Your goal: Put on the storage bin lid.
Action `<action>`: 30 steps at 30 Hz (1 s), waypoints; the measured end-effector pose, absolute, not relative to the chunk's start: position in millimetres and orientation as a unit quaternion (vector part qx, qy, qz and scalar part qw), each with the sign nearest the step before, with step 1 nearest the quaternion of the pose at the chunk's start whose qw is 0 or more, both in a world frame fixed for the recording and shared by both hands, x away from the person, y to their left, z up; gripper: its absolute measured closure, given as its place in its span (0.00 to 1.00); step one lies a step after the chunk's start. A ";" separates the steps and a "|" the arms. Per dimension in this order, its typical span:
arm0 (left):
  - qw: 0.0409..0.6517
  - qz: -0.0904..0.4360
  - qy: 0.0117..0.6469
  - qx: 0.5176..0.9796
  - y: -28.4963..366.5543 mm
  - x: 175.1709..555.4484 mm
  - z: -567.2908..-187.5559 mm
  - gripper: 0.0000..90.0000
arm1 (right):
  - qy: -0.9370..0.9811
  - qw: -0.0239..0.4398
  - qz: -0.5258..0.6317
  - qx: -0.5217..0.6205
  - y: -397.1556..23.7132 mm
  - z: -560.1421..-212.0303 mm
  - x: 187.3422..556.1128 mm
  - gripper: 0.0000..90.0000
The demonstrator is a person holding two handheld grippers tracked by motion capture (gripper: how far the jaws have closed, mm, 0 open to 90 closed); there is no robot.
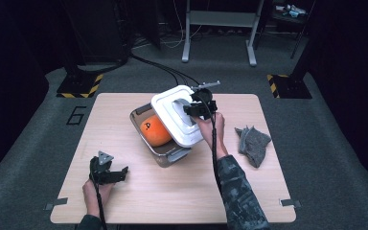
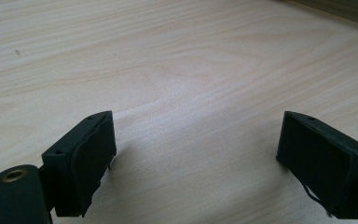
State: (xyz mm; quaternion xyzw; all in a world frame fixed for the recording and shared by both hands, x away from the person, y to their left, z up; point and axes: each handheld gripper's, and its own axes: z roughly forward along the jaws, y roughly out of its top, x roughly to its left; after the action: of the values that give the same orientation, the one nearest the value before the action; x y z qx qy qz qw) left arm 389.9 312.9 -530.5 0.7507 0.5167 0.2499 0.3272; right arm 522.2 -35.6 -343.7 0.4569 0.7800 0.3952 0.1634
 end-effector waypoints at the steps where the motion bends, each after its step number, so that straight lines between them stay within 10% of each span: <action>1: 0.328 0.250 0.517 0.750 312.8 389.8 -530.6 0.12 | 0.786 0.166 0.394 0.446 -33.8 -345.2 522.8 0.74; 30: 0.327 0.251 0.516 0.751 312.8 389.7 -530.5 0.12 | 0.800 0.134 0.375 0.449 33.2 -364.9 515.9 0.74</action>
State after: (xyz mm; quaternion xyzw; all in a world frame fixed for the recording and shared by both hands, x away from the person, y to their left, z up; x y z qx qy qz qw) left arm 389.7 312.8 -530.5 0.7509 0.5162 0.2505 0.3269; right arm 515.9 33.2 -364.9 0.4487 0.8000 0.3750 0.1342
